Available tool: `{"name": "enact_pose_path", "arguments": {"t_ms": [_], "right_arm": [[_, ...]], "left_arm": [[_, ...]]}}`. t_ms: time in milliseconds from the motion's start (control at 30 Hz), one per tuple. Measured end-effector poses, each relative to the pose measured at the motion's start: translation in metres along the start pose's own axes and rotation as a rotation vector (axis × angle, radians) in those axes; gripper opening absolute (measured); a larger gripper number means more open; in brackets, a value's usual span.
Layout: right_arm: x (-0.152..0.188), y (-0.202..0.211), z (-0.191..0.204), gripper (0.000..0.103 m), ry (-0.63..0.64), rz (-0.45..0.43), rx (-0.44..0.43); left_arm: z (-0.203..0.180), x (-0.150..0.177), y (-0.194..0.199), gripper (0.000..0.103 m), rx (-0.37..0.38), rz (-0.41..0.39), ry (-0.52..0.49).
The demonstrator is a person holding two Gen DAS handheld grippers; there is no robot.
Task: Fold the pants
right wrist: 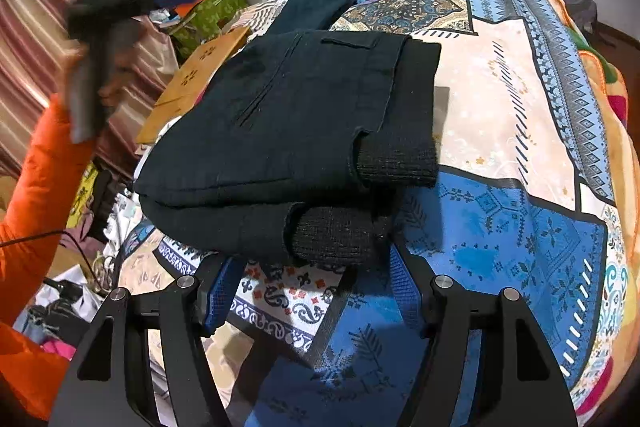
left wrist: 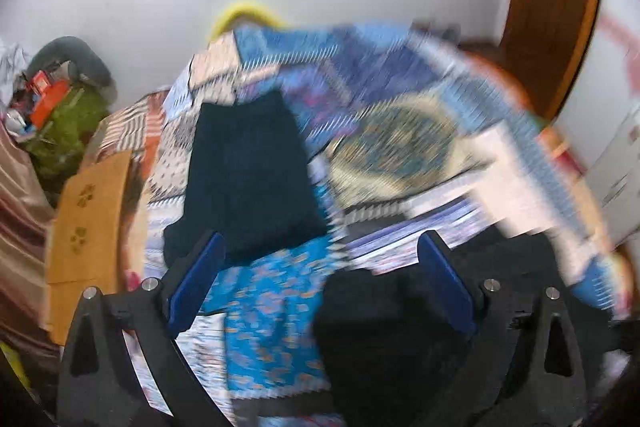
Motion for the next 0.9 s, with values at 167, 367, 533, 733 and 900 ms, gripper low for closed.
{"name": "enact_pose_path", "arguments": {"t_ms": [167, 367, 533, 733, 900], "right_arm": [[-0.003, 0.004, -0.002, 0.064, 0.002, -0.015, -0.001], [-0.017, 0.001, -0.008, 0.064, -0.008, -0.056, 0.016], [-0.033, 0.004, -0.032, 0.064, -0.073, -0.103, 0.058], [-0.039, 0.021, -0.072, 0.064, -0.119, -0.149, 0.175], [-0.037, 0.053, -0.083, 0.064, -0.127, -0.191, 0.195]], "left_arm": [[0.0, 0.049, -0.083, 0.098, -0.046, 0.227, -0.063], [0.011, 0.087, -0.075, 0.098, -0.075, 0.258, -0.035], [0.015, 0.12, -0.048, 0.098, -0.13, 0.301, -0.074], [0.0, 0.144, -0.01, 0.091, -0.122, 0.259, -0.011], [-0.027, 0.154, 0.013, 0.09, -0.015, 0.255, 0.082]]}}
Point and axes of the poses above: each gripper's, at about its wrist camera, not at the fingertips, and y roughly against the way its jaws point, z to its left, x to its underside, the point moved 9 cm from there along -y, roughly the way its jaws point, and after that the axes turned 10 degrees about -y, right-handed, at the moved point
